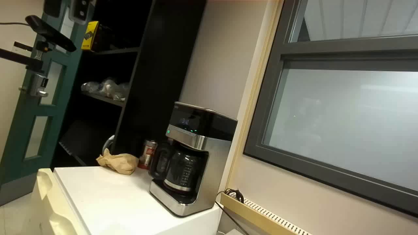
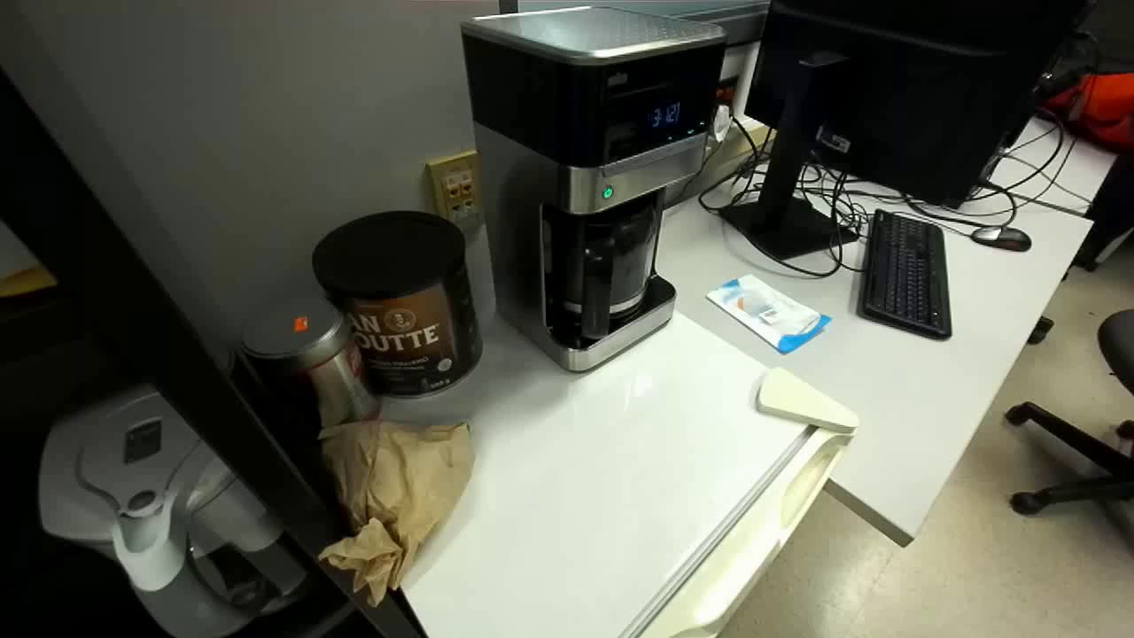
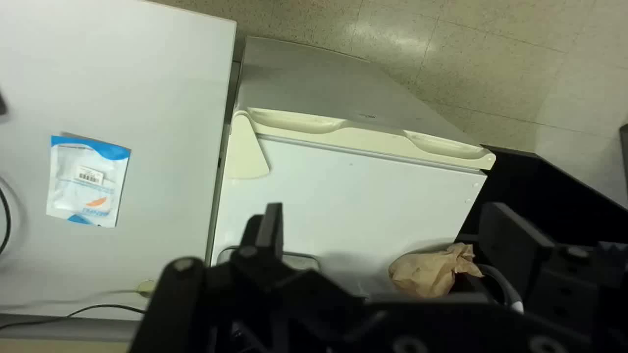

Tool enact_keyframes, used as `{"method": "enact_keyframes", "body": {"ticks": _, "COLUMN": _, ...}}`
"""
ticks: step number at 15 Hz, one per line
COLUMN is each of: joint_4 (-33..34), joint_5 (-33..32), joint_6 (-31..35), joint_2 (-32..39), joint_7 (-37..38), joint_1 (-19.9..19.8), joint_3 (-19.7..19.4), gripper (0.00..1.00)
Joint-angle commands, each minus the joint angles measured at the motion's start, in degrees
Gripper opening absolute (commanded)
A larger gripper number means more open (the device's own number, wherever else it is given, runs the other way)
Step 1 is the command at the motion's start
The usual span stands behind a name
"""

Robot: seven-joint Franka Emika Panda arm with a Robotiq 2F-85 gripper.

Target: Press a button on the coffeemaker

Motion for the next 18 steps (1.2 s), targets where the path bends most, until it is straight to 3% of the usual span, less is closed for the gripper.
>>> {"method": "enact_keyframes", "body": {"ticks": 1, "joint_4": 0.13, "joint_5": 0.2, "joint_6": -0.18, "joint_2": 0.0, "joint_7": -0.14, "joint_1": -0.54, "joint_3": 0.5, "gripper": 1.0}}
{"method": "enact_keyframes", "body": {"ticks": 10, "joint_4": 1.47, "joint_5": -1.0, "joint_6": 2.44, "joint_2": 2.85, "joint_7": 1.76, "joint_1": -1.55, "joint_3": 0.91, "gripper": 1.0}}
{"method": "enact_keyframes", "body": {"ticks": 18, "joint_4": 6.58, "joint_5": -6.91, "joint_6": 15.34, "joint_2": 15.48, "joint_7": 8.84, "joint_1": -4.37, "joint_3": 2.09, "gripper": 1.0}}
